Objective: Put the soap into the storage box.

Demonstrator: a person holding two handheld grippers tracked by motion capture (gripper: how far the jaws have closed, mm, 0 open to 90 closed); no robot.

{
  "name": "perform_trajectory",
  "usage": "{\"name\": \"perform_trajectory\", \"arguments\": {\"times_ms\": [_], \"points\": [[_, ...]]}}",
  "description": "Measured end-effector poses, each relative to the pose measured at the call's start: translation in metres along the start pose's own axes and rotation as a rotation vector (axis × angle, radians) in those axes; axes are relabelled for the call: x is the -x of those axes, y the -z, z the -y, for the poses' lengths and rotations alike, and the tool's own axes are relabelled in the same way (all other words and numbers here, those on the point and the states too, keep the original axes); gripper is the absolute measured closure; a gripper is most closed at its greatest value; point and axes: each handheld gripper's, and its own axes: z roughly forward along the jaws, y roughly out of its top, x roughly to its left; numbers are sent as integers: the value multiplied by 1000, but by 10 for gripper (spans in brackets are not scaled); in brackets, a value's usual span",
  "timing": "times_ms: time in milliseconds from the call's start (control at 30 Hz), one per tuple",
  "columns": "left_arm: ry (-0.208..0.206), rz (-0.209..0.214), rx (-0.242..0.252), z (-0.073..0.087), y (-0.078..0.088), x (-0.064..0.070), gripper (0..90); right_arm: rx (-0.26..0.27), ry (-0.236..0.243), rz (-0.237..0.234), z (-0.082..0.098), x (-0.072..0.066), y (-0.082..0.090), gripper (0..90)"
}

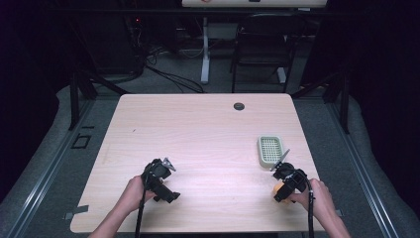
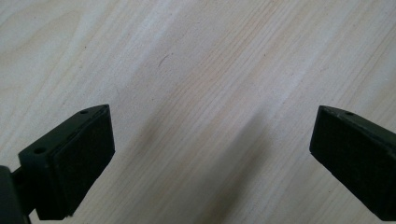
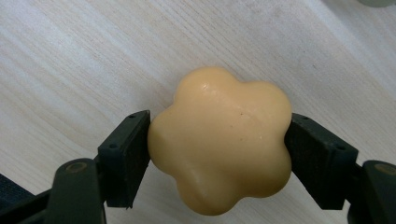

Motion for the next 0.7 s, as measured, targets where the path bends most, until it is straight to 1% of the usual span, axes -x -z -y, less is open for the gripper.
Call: {"name": "perform_trajectory", "arguments": {"times_ms": [33, 67, 100, 167, 200, 233, 267, 300, 333, 367, 433, 467, 500, 533, 567, 633, 667, 700], "points": [[0, 0, 0, 0, 0, 0, 0, 5, -9, 1, 0, -1, 0, 264], [-2, 0, 0, 0, 0, 0, 0, 25, -24, -3, 1, -1, -1, 264], [-2, 0, -1, 0, 0, 0, 0, 29, -24, -2, 1, -1, -1, 264], [-2, 0, -1, 0, 0, 0, 0, 83, -61, -14, 3, -3, -4, 264], [-2, 0, -1, 0, 0, 0, 0, 42, -32, -6, 2, -2, 0, 264], [-2, 0, -1, 0, 0, 0, 0, 42, -32, -6, 2, -2, 0, 264], [-2, -1, -1, 0, 0, 0, 0, 5, 1, 4, 0, 0, 3, 264], [-2, 0, -1, 0, 0, 0, 0, -1, 7, 7, 0, 0, 4, 265], [-2, 0, -1, 0, 0, 0, 0, 41, -24, -2, 2, -2, 3, 264], [-2, 0, -1, 0, 0, 0, 0, 41, -24, -2, 2, -2, 3, 264], [-2, 0, -2, 0, 0, 0, 0, 66, -34, -1, 3, -2, 3, 264], [-2, 0, -2, 0, 0, 0, 0, 66, -34, -1, 3, -2, 3, 264], [-2, 1, -2, 0, 0, 0, 0, 46, -18, 3, 2, -1, 5, 264], [-2, 1, -2, 0, 0, 0, 0, 42, -5, 8, 2, 0, 7, 264], [-2, 0, -1, 0, 0, 0, 0, 97, -55, -2, 4, -2, 4, 264], [-2, 1, -1, 0, 0, 0, 0, 107, -59, 0, 4, -2, 4, 264], [-2, 0, -1, 0, 0, 0, 0, 65, -30, 6, 3, 0, 8, 264], [-2, 0, -1, 0, 0, 0, 0, 65, -30, 6, 3, 0, 8, 264]]}}
